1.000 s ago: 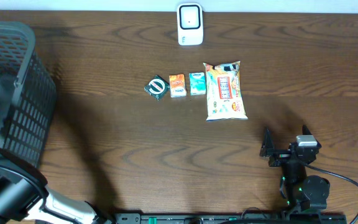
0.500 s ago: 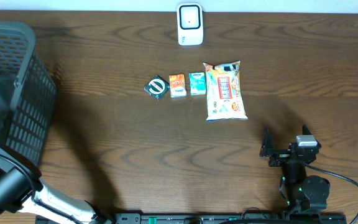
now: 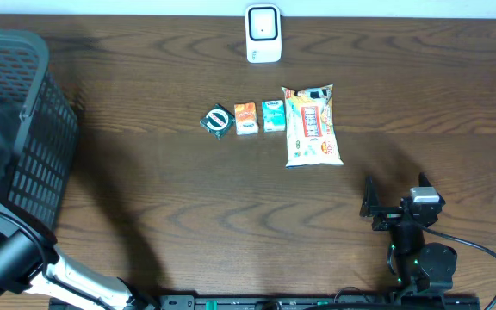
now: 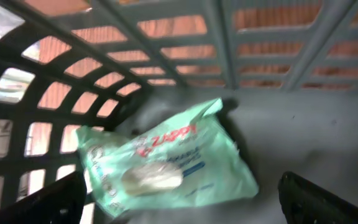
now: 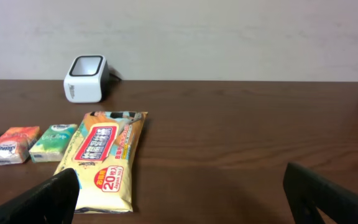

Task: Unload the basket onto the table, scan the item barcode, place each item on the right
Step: 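Move the left gripper back into the basket toward the mint-green wipes pack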

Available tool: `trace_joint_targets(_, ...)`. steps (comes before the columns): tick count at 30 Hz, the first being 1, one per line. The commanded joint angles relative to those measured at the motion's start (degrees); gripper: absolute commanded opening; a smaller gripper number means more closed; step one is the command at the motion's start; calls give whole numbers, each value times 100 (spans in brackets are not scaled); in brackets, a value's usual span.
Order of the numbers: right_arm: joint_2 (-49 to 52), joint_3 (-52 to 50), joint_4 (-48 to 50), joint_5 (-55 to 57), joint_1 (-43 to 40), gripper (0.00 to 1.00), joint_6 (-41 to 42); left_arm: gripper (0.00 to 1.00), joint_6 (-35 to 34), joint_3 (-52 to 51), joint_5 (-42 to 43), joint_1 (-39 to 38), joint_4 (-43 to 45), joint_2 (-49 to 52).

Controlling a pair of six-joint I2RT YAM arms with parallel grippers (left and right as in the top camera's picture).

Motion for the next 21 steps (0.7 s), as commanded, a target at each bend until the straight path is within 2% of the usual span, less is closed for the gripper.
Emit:
trace_joint_targets(1, -31, -20, -17, 48, 24, 99, -61, 97, -90, -177, -153, -2, 149, 42)
trace_joint_targets(7, -31, -20, -17, 48, 24, 99, -61, 97, -87, -387, -157, 2, 396, 140)
trace_joint_targets(21, -31, -20, -17, 48, 24, 99, -61, 97, -90, -557, -203, 227, 321, 369)
